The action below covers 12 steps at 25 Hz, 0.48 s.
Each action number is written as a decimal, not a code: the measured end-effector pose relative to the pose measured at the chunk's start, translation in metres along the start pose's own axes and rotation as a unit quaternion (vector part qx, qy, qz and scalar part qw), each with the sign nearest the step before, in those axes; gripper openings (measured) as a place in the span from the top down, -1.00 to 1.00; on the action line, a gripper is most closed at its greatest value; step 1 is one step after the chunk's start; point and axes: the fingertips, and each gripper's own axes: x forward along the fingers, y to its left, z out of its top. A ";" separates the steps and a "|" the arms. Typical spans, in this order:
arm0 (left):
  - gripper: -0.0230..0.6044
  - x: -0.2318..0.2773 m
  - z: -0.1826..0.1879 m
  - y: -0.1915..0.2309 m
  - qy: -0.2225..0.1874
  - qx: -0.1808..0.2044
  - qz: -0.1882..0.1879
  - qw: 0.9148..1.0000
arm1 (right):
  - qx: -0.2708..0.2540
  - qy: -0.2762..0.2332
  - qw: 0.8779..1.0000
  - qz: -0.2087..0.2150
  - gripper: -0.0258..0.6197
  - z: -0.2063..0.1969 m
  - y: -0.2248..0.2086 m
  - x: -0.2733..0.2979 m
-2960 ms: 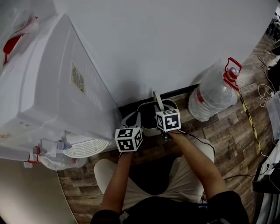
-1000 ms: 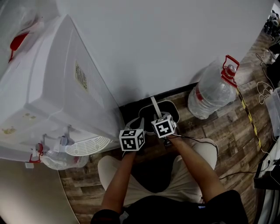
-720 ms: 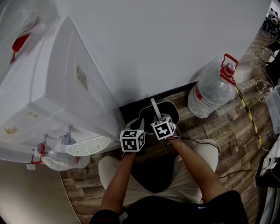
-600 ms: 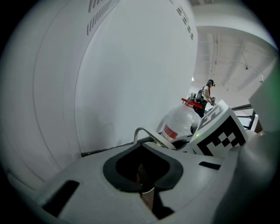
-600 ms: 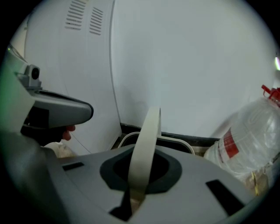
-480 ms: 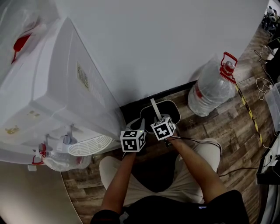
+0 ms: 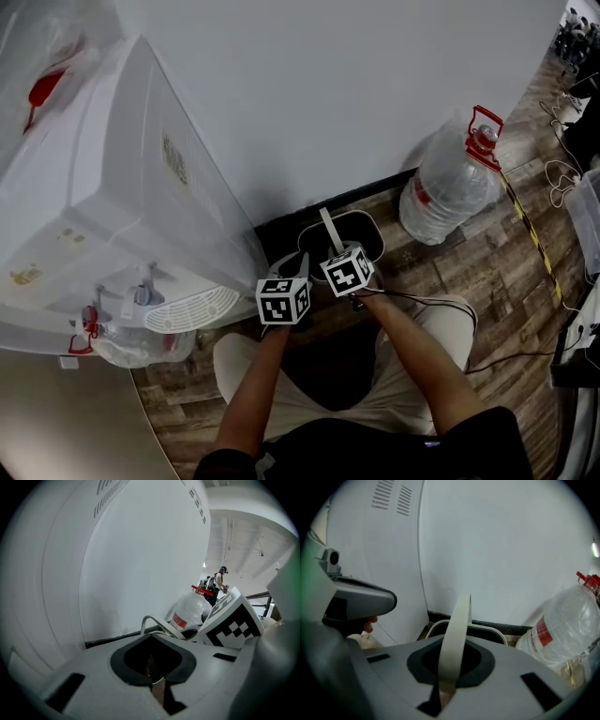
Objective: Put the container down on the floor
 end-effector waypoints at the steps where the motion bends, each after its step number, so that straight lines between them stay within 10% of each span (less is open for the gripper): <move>1: 0.87 0.000 0.000 0.000 0.000 0.000 -0.001 1.000 | 0.000 0.000 1.000 0.000 0.83 0.000 -0.001 0.000; 12: 0.87 0.001 -0.001 -0.002 0.002 -0.002 -0.004 1.000 | 0.024 0.008 0.999 -0.034 0.83 -0.007 -0.036 -0.007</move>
